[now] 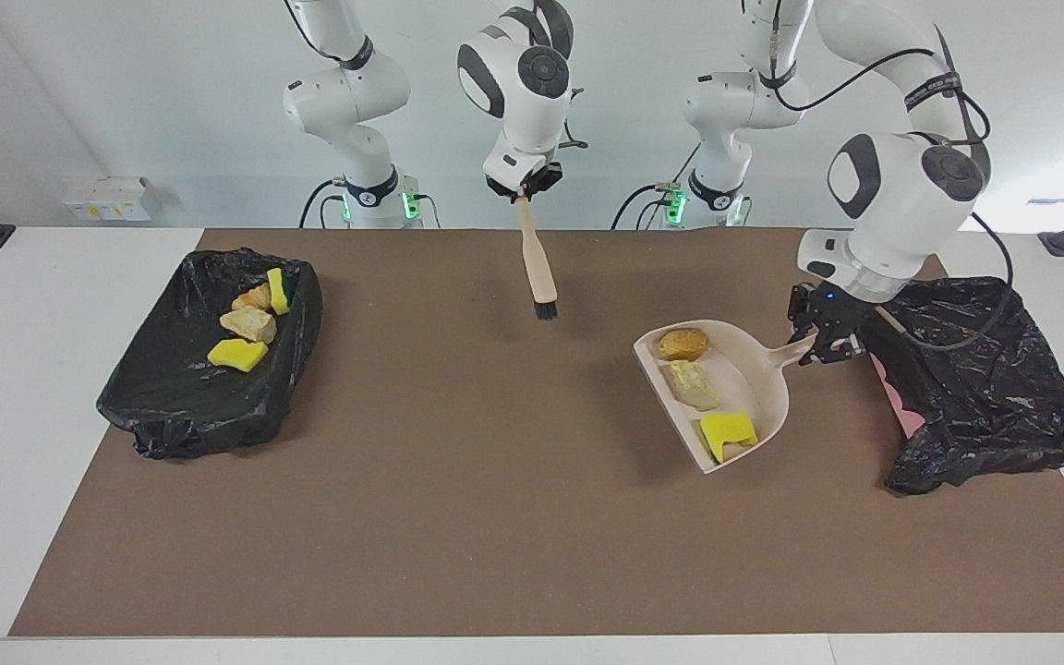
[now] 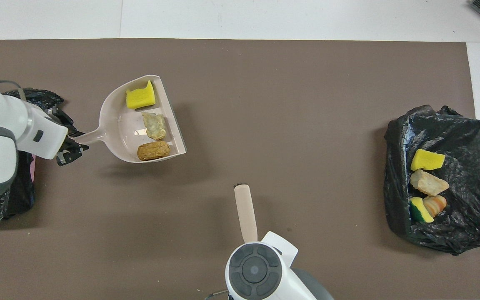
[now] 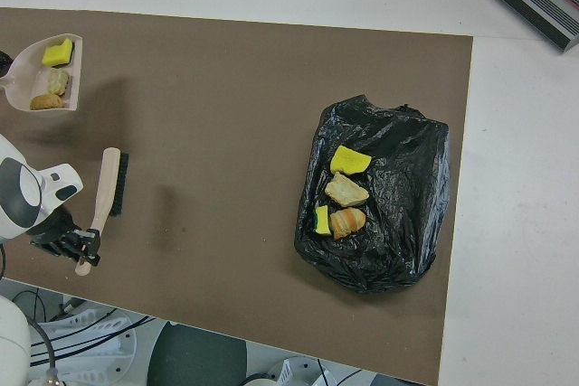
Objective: Sweep and dump trash in bin
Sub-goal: 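Carry the loaded dustpan to the nearby black bag with the left gripper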
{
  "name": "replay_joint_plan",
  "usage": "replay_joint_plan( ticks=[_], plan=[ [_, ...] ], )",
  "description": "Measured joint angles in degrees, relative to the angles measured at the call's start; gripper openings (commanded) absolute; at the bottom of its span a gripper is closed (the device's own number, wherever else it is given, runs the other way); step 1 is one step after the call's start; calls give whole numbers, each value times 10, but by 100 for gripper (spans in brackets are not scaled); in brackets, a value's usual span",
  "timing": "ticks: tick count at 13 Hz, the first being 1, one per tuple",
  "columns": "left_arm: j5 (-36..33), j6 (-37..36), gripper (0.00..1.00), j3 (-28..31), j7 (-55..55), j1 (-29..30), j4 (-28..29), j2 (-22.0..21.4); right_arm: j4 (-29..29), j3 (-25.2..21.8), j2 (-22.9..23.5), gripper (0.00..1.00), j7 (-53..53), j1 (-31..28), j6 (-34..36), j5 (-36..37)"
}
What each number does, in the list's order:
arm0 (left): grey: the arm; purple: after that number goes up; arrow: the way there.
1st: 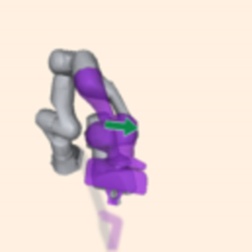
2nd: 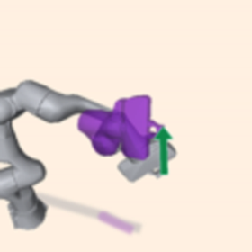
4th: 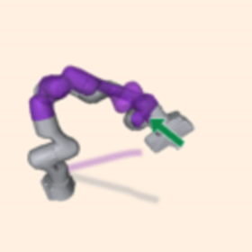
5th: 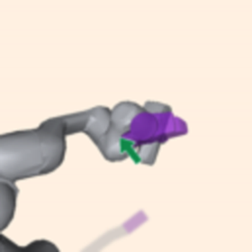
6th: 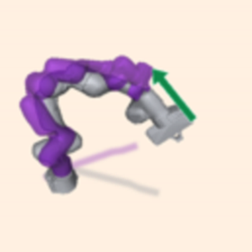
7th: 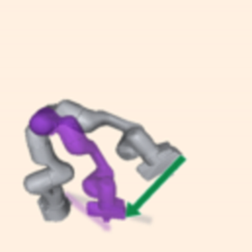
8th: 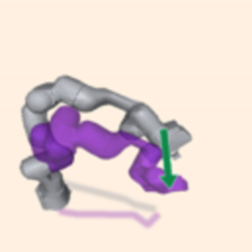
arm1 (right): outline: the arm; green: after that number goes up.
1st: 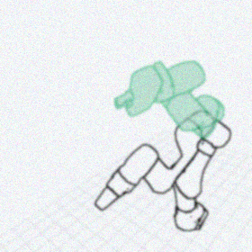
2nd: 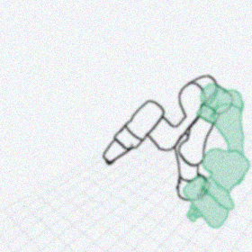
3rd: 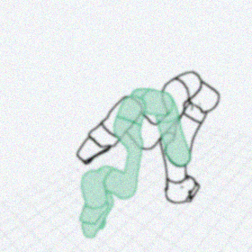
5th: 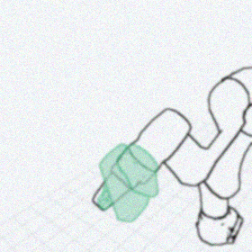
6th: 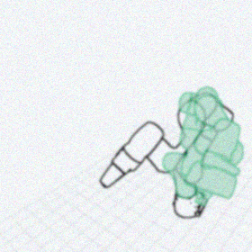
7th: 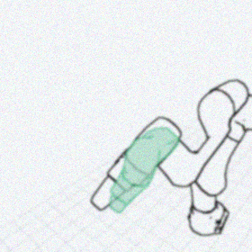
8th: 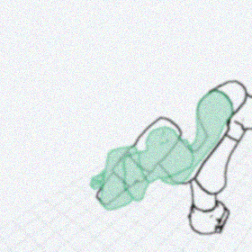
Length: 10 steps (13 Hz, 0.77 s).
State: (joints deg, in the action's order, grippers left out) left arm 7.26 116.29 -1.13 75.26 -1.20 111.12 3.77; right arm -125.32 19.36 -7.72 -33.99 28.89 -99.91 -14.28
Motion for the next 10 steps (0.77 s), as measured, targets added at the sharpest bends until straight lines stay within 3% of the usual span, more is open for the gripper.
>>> replay_joint_plan(
  ticks=[6,10],
  plan=[
    [21,-48,0,1,152,97,-33,2,-7,1,81,0,-99,83,-111,-2],
    [21,-73,0,4,241,161,-78,15,-14,1,109,0,-103,95,-149,-2]
  ],
)
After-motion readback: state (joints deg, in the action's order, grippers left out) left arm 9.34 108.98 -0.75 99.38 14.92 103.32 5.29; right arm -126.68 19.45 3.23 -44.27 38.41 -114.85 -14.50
